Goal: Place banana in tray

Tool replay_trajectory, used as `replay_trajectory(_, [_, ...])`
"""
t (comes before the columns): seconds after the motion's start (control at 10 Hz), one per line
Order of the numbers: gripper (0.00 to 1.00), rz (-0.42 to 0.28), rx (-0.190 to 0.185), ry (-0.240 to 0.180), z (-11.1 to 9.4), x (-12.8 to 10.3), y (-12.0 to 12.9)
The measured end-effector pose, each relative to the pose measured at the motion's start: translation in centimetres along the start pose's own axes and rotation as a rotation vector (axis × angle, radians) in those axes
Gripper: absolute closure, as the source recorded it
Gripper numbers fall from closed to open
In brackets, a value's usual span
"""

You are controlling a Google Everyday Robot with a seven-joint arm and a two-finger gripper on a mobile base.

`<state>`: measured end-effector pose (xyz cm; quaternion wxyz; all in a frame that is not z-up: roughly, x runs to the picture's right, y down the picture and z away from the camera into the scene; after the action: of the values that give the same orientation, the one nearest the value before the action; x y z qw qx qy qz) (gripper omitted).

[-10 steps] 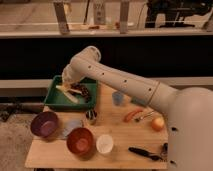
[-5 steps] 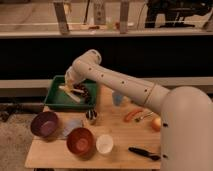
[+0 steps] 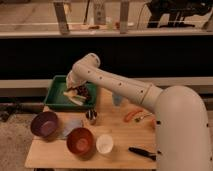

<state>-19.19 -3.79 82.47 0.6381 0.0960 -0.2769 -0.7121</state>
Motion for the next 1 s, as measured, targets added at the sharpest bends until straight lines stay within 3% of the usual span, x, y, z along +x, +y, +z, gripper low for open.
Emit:
replay_trajectory(0.5, [0.20, 0.069, 0.007, -0.041, -0.14, -0.43, 0.62])
replay_trajectory(1.0, [0.20, 0.078, 0.006, -0.047, -0.10, -0.54, 0.77])
